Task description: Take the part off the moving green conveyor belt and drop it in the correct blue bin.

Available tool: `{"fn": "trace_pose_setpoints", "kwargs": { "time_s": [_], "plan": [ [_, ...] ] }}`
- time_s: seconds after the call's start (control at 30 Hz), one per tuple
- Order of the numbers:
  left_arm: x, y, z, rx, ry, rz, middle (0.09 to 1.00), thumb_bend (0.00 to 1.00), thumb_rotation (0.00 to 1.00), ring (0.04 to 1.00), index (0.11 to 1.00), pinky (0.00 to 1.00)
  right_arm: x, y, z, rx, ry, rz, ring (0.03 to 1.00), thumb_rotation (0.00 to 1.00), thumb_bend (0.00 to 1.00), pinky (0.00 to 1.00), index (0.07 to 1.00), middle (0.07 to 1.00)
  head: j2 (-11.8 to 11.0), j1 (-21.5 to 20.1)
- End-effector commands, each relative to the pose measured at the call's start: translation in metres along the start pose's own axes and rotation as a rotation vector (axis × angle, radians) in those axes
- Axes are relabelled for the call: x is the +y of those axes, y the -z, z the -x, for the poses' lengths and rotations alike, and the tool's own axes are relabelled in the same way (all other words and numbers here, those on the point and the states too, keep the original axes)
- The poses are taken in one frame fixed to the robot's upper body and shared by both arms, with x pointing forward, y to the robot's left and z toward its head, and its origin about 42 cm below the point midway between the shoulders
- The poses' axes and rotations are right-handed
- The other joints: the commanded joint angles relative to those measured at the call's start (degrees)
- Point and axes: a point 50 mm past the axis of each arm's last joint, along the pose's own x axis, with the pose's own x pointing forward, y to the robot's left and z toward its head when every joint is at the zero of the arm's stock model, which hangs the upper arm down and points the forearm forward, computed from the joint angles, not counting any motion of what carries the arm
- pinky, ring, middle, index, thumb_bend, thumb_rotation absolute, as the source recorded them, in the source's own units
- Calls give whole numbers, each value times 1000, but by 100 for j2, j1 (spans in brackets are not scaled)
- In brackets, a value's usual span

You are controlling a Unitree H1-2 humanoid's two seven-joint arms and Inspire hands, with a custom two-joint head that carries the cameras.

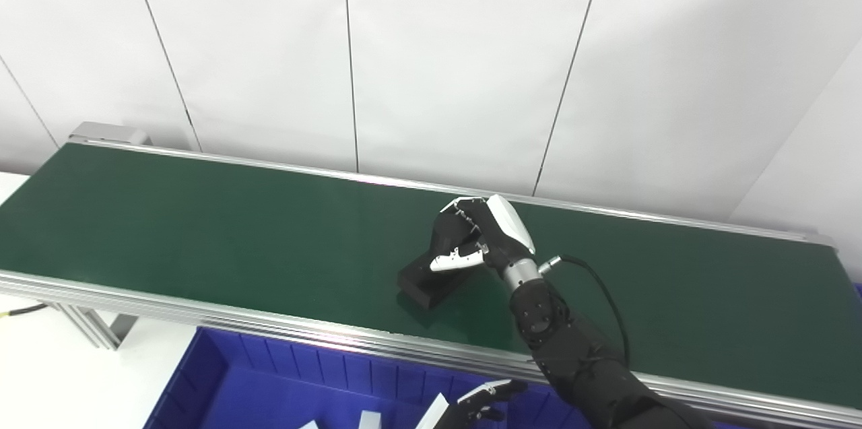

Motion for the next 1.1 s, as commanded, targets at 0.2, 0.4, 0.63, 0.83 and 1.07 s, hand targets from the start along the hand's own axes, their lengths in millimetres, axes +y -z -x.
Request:
{"fn": "trace_pose_setpoints", "kwargs": {
  "time_s": [0.2,0.4,0.63,0.83,1.07],
  "plan": [
    [-5,-14,-8,-78,-5,18,878,816,937,867,825,778,-9,-4,-6,-7,-29,17,361,0,527,306,504,430,-1,-5],
    [-7,-14,-9,-76,-9,24,875,815,924,864,824,779,-13,-2,-4,-8,-33,9,393,0,528,342,499,452,9,-22],
    [-8,-12,-13,-70,-12,23,878,838,923,863,828,779,-28,-3,1,-101,-9,-16,397,0,529,345,497,455,15,-190],
    [-11,-12,-18,-67,-20,20,879,856,944,866,831,776,-55,-5,18,-187,38,-21,324,0,525,262,503,411,34,-308],
    [-8,-14,-20,-75,-30,20,880,870,967,868,830,793,-89,-11,48,-292,112,-35,416,0,527,365,503,449,141,-685]
  ]
}}
